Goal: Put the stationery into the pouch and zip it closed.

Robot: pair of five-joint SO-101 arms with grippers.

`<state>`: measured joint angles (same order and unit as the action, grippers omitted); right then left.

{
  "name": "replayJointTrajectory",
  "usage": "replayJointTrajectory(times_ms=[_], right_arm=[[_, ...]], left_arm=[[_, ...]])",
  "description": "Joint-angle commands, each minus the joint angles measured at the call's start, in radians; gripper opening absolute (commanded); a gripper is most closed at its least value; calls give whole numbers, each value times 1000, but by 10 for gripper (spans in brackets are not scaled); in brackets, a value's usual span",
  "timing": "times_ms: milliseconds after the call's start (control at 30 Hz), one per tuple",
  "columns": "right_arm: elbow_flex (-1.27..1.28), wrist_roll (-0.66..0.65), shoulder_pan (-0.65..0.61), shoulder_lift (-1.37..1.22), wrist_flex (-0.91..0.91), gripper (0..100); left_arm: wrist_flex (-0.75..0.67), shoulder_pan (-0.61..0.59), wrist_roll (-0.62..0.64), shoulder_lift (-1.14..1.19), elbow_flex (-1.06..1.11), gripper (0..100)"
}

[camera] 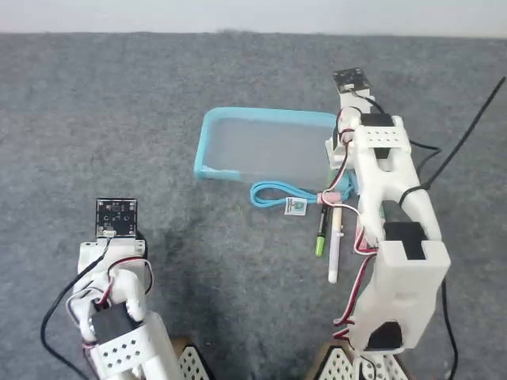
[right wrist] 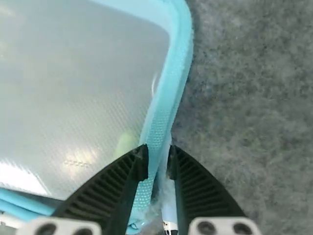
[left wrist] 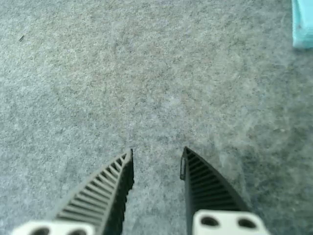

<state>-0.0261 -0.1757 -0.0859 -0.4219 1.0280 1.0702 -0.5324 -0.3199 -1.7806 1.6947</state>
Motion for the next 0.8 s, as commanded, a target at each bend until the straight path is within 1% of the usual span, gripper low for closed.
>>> replayJointTrajectory(times_ms=[0, 133, 200, 500, 667, 767], right_arm=[[-2, -9, -50, -1, 76, 87], [-2, 101, -130, 1, 193, 87], [-2, 129, -177, 1, 216, 87], [-40, 155, -371, 25, 311, 87], [-43, 157, -473, 85, 303, 87], [-35, 157, -504, 170, 306, 86]], left_arm=[[3, 8, -3, 2, -7, 148], [3, 8, -3, 2, -7, 148], [2, 8, -3, 2, -7, 148], [2, 8, -3, 2, -7, 148], [0, 8, -5, 2, -7, 148], [2, 8, -5, 2, -7, 148]])
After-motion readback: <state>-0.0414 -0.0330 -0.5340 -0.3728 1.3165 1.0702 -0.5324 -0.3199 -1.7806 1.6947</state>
